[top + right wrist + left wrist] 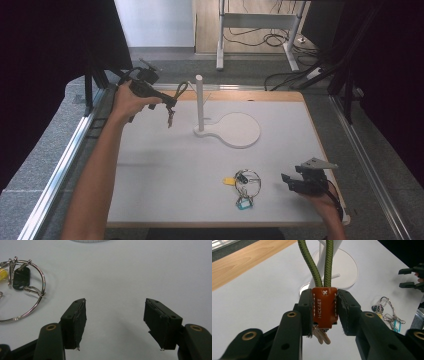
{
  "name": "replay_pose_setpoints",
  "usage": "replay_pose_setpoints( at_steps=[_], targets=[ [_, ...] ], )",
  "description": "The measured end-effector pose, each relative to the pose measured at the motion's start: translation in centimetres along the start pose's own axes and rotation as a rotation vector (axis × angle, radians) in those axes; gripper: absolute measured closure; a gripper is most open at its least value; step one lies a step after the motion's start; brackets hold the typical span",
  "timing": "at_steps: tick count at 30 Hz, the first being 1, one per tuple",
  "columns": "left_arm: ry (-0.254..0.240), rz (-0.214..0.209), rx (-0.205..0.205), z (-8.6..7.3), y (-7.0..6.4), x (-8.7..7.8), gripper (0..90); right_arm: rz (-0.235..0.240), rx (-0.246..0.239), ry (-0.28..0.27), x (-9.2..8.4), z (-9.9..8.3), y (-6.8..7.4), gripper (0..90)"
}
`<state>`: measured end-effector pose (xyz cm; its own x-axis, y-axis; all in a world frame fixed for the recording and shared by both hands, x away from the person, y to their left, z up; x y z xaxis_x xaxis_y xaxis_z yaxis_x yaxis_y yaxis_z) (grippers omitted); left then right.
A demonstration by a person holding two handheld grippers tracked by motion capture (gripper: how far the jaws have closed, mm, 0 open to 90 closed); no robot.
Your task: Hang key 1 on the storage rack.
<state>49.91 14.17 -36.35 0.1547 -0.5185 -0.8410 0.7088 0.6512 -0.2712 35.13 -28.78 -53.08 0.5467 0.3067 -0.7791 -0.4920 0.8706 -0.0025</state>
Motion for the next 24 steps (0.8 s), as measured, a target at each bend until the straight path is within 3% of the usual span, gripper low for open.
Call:
replay_pose_setpoints(
  at_steps=[9,24],
  targets=[
    [-0.011,-0.022,-0.005,1.5,0.5,0.6,67.2,-0.003,0.005,-0.003,-0.1,0.0,-0.2,34.6],
    [0.003,-0.03,-0.025,2.2,1.2,1.6,67.2,-0.002,0.005,0.002,-0.1,-0.1,-0.2,34.6]
  ],
)
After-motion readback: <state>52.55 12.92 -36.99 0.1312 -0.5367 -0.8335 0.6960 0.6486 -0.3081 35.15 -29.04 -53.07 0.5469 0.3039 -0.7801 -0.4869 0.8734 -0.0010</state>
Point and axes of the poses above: each handheld gripper's, and its own axes: x roughly forward along the jaws, z roughly out of its top, y roughly to its left, the point moved 9 cm from there along x, roughly forward along the jaws, and after that the axes turned 9 degrees about y, right-handed, at the moved point
